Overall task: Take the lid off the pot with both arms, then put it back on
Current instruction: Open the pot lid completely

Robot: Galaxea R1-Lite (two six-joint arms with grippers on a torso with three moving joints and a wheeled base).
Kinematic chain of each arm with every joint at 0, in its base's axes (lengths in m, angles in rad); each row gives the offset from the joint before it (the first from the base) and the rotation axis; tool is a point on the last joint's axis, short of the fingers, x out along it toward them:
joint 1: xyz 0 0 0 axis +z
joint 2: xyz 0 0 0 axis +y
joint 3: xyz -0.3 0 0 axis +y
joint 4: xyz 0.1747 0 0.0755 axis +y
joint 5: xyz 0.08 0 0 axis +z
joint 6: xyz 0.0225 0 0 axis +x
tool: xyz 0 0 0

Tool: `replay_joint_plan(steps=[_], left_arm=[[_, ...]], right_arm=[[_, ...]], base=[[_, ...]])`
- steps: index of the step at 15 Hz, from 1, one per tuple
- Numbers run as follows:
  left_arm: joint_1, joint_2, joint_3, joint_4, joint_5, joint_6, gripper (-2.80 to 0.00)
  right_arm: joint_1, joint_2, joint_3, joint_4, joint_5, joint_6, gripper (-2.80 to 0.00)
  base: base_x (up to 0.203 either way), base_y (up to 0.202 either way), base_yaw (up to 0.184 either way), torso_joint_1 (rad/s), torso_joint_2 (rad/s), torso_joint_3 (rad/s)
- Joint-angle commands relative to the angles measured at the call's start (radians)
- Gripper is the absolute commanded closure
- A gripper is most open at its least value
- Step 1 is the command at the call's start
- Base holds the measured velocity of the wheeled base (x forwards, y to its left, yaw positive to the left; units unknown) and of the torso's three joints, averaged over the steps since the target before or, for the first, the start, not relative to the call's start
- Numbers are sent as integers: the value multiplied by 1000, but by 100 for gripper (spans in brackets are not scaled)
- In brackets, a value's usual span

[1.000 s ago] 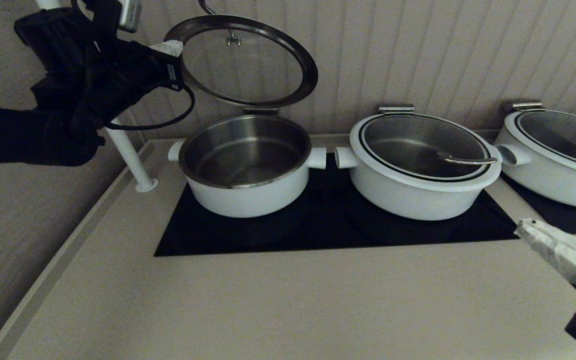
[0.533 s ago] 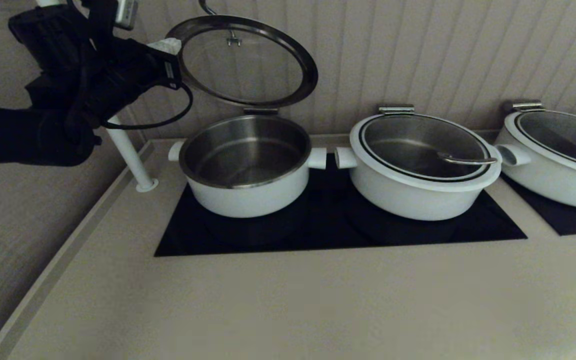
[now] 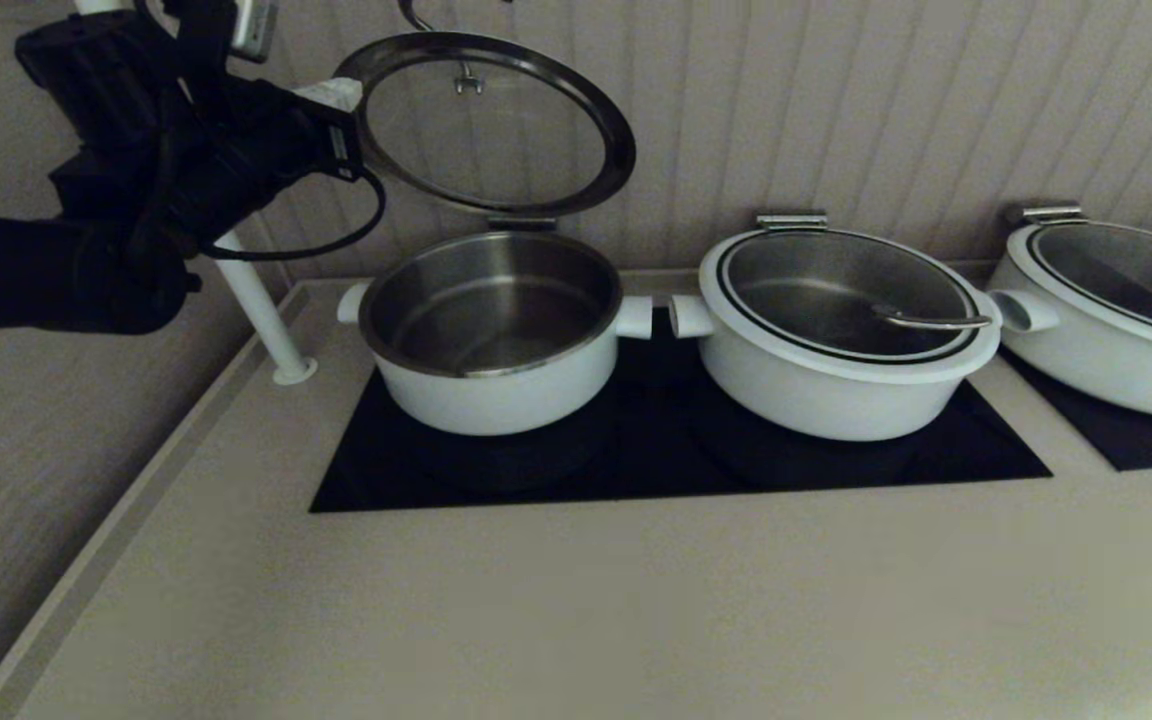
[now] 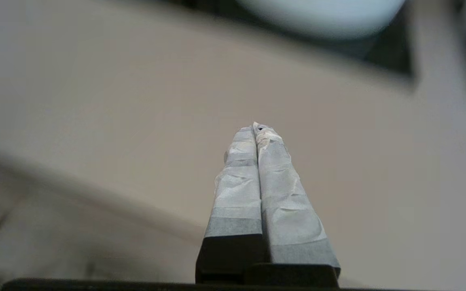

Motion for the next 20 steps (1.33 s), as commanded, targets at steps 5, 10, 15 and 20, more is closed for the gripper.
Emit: replay_joint_plan(steps=[5,10,15,20], left_arm=[[0,0,3,-5,-1,1,0],[-2,3,3,-5,-2,1,0],[0,7,2,-5,-2,-1,0],[0,23,1,-7,-2,-1,0]], right_arm=[[1,-18,2,143,-17,54,0],[1,-18,2,143,-17,56,0],[1,-18,2,143,-17,56,0],[-18,-15,2,144,-17,56,0]], base=[[0,0,0,0,0,0],[0,0,0,0,0,0],[0,0,0,0,0,0],[0,0,0,0,0,0]])
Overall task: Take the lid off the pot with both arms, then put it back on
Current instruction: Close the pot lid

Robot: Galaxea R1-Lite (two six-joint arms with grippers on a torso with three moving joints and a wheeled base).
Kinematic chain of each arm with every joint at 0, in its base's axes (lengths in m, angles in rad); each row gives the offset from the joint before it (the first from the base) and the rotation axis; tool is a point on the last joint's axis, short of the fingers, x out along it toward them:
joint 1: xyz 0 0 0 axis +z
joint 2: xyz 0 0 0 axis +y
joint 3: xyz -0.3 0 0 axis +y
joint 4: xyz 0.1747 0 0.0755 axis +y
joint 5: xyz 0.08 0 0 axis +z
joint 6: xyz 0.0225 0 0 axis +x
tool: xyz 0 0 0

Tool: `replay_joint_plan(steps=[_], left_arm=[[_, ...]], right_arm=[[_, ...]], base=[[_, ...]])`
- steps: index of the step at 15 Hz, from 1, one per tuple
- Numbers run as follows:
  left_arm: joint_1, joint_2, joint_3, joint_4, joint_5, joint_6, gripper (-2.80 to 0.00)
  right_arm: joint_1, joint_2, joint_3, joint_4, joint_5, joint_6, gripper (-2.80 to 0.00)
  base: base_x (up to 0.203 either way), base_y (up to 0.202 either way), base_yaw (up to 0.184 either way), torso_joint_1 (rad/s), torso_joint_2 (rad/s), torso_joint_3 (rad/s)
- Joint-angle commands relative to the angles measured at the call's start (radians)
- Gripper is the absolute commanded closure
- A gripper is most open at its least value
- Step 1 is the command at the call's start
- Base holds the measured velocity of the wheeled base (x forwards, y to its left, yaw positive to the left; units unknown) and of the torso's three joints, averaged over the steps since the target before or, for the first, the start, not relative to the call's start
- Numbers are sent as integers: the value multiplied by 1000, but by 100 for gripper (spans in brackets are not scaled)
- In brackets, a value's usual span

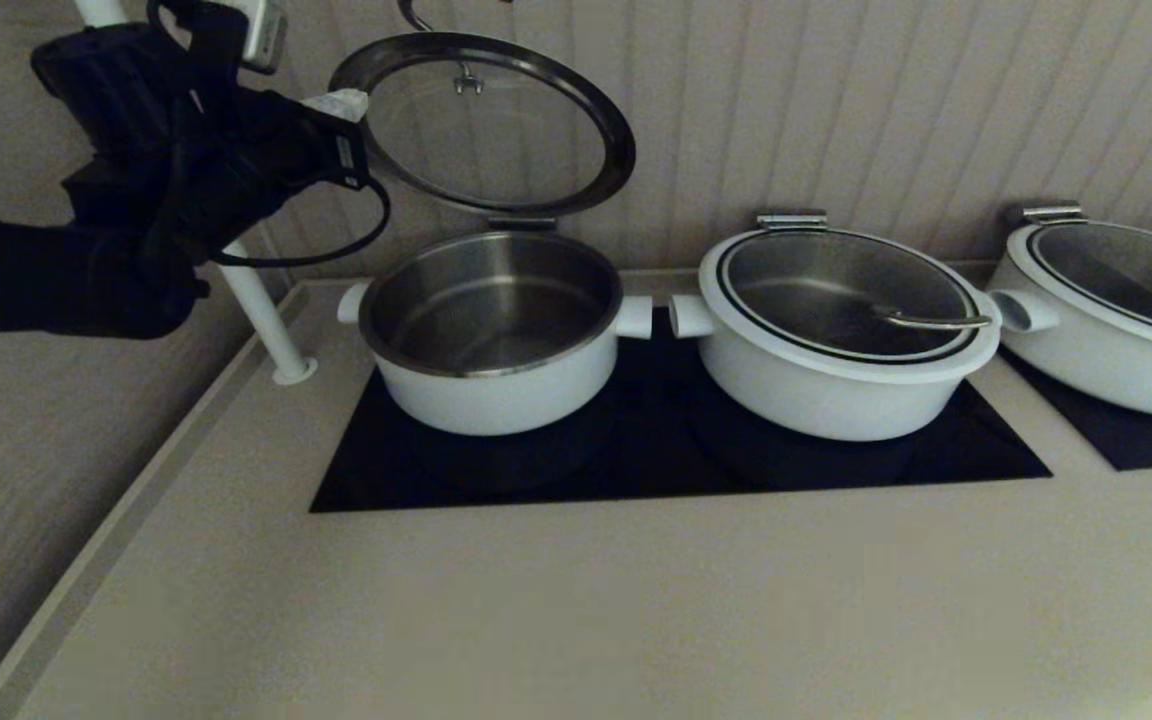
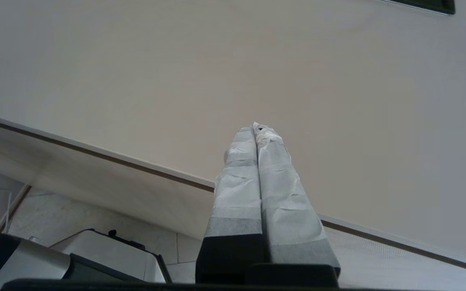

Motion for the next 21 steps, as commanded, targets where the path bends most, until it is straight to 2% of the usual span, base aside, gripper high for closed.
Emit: replay_joint_plan(steps=[1,2,5,7,13,21], left_arm=[[0,8,-2,-3,-1,1,0],[0,8,-6,-3,-1,1,0],[0,5,-9,-3,-1,1,0],[0,3,-9,-2,-1,1,0],[0,12,-35,5,-4,1,0],[0,53,-236,112,-6,-2,0]], right_arm=[[-39,6,0,0,1,-1,0],[-74,7,0,0,1,-1,0],[-109,6,0,0,1,-1,0],[-173,-6,0,0,1,-1,0],[-174,-269,0,-4,1,3,0],[-175,-271,0,-6,1,8,0]], base=[[0,0,0,0,0,0],[0,0,0,0,0,0],[0,0,0,0,0,0],[0,0,0,0,0,0],[0,0,0,0,0,0],[0,0,0,0,0,0]])
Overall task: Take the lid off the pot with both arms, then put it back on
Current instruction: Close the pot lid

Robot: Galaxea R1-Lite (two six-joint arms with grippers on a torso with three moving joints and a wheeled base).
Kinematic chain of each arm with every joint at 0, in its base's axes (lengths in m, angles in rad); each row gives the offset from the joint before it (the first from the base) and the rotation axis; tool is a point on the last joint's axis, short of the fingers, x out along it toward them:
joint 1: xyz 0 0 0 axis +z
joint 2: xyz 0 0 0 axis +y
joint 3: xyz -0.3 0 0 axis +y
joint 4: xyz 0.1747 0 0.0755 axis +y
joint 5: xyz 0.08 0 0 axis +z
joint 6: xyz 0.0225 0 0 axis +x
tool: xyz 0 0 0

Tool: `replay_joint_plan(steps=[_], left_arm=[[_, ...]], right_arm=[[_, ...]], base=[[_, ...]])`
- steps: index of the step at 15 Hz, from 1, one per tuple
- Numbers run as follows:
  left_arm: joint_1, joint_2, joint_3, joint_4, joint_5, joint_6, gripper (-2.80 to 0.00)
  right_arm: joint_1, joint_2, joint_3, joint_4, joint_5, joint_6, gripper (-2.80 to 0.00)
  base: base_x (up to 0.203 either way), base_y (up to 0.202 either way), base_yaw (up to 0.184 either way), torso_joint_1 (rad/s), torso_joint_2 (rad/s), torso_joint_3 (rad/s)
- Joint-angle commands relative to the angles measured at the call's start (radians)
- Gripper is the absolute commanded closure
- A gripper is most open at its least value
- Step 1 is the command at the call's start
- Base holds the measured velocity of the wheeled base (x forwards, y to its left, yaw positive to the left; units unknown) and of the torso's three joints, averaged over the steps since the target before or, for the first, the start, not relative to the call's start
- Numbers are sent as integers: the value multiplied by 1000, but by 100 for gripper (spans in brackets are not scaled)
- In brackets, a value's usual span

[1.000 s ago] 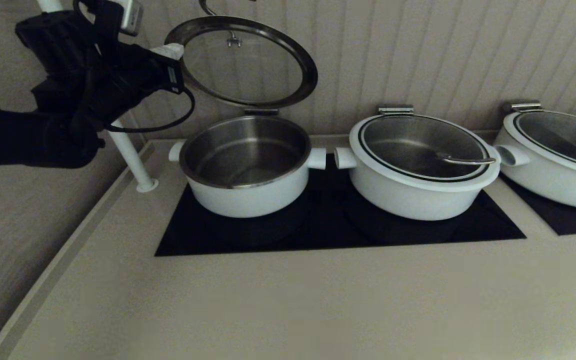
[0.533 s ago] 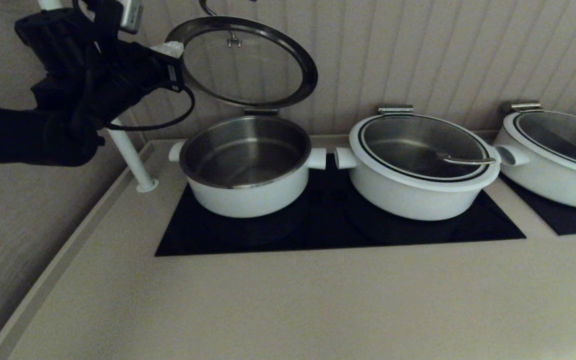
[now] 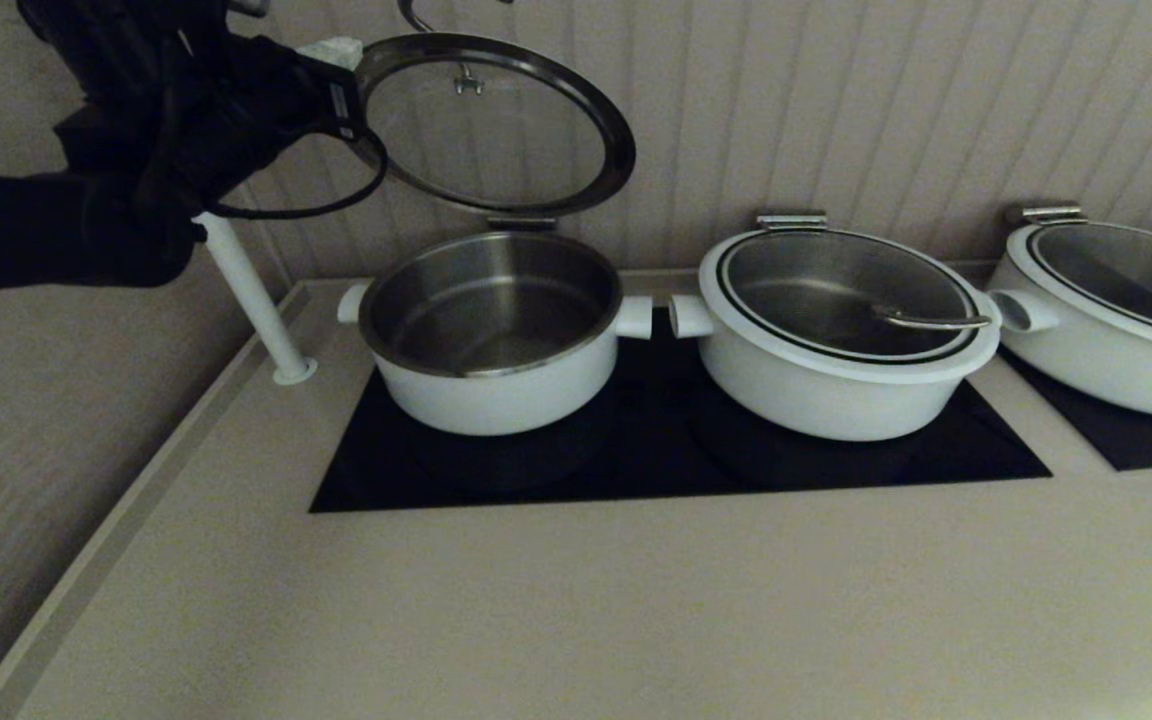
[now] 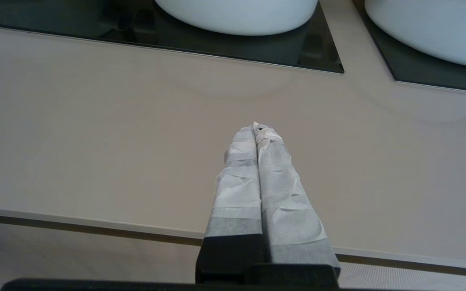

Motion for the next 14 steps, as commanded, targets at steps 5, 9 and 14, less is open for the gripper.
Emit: replay_joint_plan(steps=[5,9,14], left_arm=[[1,26,-156,86,-2,-2,0],[1,40,-217,136,-4,-3,0],[-2,50,-224,151,-5,-3,0]], right_arm=[[0,-2,0,0,1,-1,0],[0,-2,0,0,1,-1,0],[0,-2,0,0,1,-1,0]], base=[[0,0,0,0,0,0],[0,0,0,0,0,0],[0,0,0,0,0,0]])
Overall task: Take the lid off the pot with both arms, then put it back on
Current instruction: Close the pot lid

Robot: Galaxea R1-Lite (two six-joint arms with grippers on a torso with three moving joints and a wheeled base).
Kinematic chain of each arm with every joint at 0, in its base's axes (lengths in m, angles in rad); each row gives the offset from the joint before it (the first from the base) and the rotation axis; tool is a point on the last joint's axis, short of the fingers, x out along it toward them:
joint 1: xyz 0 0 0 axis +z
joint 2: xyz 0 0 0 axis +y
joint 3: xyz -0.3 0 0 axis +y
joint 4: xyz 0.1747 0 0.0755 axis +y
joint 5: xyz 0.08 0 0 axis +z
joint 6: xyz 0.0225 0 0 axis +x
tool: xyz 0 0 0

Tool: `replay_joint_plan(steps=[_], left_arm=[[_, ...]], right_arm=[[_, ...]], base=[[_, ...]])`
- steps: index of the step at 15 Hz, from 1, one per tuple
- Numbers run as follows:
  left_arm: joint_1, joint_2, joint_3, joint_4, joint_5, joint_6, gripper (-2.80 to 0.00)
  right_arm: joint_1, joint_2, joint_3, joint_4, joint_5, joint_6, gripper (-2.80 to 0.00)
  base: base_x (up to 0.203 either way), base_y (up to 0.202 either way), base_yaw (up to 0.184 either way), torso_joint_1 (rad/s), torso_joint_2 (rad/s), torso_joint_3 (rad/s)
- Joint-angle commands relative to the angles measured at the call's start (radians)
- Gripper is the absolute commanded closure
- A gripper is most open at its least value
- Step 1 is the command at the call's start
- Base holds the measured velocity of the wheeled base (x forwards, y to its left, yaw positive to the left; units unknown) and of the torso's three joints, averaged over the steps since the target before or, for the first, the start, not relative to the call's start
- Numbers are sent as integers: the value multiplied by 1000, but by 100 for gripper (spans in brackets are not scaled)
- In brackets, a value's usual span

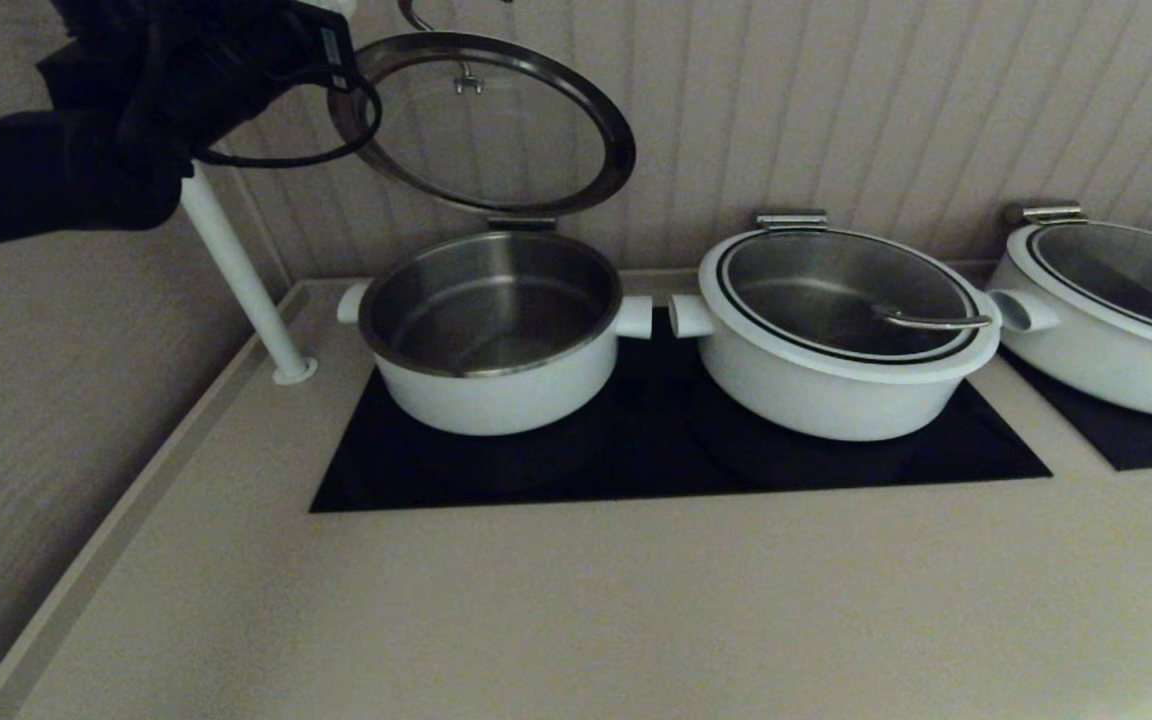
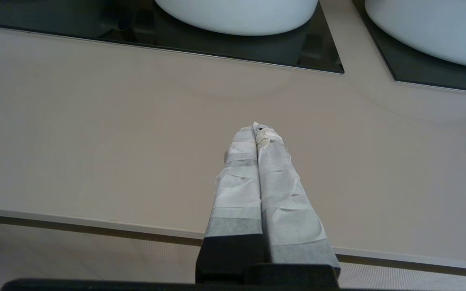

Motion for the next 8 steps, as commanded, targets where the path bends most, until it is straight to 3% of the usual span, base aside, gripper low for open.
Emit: replay_joint_plan(steps=[1,8], left_arm=[[-1,3,-2,13,-2,0,0],[-10,11,-34,78,-2,-5,0]], right_arm=[[0,-2,0,0,0,-1,0],[0,0,0,0,1,-1,0]], base=[[0,0,0,0,0,0],[0,0,0,0,0,0]])
